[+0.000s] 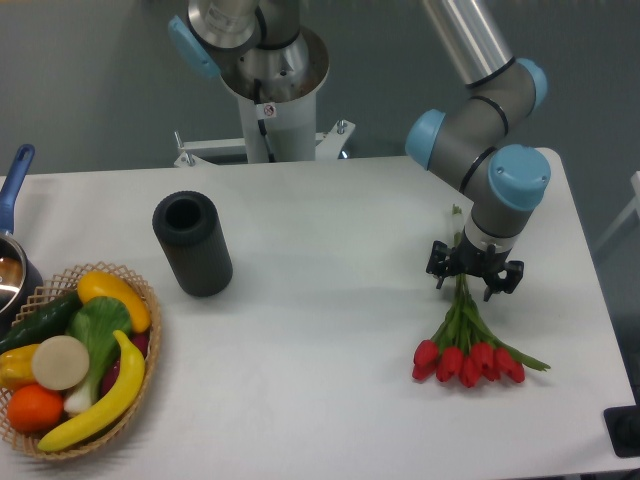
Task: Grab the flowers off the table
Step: 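Lower the open gripper onto the green tulip stems, then close the gripper around the tulip stems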
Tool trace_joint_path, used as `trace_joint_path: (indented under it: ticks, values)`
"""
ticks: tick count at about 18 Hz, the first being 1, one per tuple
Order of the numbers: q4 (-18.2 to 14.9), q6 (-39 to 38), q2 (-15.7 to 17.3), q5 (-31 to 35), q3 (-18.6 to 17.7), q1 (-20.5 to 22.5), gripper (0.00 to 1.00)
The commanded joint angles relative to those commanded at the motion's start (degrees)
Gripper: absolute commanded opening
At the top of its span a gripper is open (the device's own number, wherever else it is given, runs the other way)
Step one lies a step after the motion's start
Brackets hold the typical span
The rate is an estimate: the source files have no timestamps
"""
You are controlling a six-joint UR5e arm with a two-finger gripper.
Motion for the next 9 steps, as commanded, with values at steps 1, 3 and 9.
trace_joint_path:
  ticks: [1,3,9]
  values:
    - [-0.1,0.0,0.0,0.0,-0.1,0.0,0.67]
    - [0.0,-0.1,0.0,0.0,-0.1,0.0,0.56]
    - [0.0,0.0,0.0,0.0,-0.4,0.0,0.43]
